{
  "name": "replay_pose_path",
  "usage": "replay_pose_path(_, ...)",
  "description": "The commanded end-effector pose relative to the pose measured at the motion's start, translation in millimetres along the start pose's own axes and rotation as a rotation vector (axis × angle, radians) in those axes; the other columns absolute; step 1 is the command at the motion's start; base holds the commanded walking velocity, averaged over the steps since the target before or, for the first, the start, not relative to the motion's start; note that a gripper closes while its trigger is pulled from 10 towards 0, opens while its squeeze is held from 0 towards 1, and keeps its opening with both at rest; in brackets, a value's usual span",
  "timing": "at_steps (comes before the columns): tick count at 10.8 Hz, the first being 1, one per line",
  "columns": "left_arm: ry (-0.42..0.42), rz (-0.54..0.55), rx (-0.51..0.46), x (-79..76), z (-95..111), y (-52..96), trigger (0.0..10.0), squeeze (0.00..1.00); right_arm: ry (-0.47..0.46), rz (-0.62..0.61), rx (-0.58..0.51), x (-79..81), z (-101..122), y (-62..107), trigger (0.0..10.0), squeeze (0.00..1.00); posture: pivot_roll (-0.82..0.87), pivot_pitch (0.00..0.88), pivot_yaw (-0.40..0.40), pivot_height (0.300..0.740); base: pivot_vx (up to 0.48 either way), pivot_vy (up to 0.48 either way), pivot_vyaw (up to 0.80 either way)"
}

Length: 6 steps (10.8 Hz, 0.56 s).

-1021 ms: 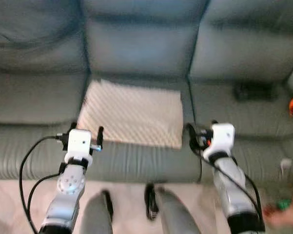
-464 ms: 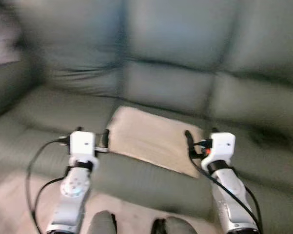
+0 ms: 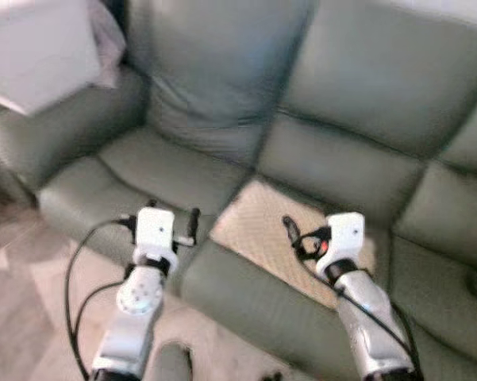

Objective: Move the pillow to the sofa

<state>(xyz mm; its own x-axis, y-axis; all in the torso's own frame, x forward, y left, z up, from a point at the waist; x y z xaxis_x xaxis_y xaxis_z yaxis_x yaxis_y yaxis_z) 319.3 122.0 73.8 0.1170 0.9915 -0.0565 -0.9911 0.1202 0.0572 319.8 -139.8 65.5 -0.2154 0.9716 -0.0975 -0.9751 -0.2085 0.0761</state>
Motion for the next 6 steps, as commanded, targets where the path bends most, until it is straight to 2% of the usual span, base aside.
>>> replay_pose_path(1, -0.015, 0.016, 0.002, 5.0, -1, 0.5, 10.0, 0.00, -0.012, 0.011, 0.001, 2.2, 1, -1.4, 10.0, 0.00, -0.01, 0.017, -0.075, 0.740, 0.000, 0.480, 0.80)
replay_pose_path(3, 0.005, 0.009, 0.011, 2.0, -2, -2.5, 10.0, 0.00, -0.015, 0.040, -0.011, 11.7, 5, -3.1, 10.0, 0.00, -0.01, 0.020, -0.071, 0.740, 0.000, 0.480, 0.80)
replay_pose_path(4, -0.063, 0.062, 0.004, 12.8, -7, -3.0, 10.0, 0.00, -0.015, 0.042, -0.009, 13.0, 3, -3.0, 10.0, 0.00, -0.01, 0.016, -0.066, 0.740, 0.000, 0.480, 0.80)
replay_pose_path(5, -0.083, 0.080, 0.034, 20.2, -17, -0.8, 10.0, 0.00, -0.010, 0.052, -0.021, 14.7, 4, -2.8, 10.0, 0.00, -0.01, 0.016, -0.063, 0.740, 0.000, 0.480, 0.80)
replay_pose_path(6, -0.053, 0.040, 0.063, 15.0, -21, 1.2, 10.0, 0.00, -0.019, 0.055, -0.029, 17.2, 5, -3.3, 10.0, 0.00, -0.01, 0.018, -0.064, 0.740, 0.000, 0.480, 0.80)
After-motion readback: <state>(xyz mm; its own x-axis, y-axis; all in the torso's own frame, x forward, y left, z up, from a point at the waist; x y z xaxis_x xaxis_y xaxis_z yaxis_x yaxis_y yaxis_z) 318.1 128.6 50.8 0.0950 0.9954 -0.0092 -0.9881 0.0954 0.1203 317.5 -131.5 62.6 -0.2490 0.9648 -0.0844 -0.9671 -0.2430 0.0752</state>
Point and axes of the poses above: a point about 5 cm out from each wrist's last joint towards the gripper, its own y axis pointing back from the gripper into the wrist, its own z axis along the axis of the wrist's last joint, x = y × z, the point moved 6 cm from there along -y, pointing out of the wrist towards the gripper, and after that the axes turned 8 degrees about y, right-handed, at the moved point
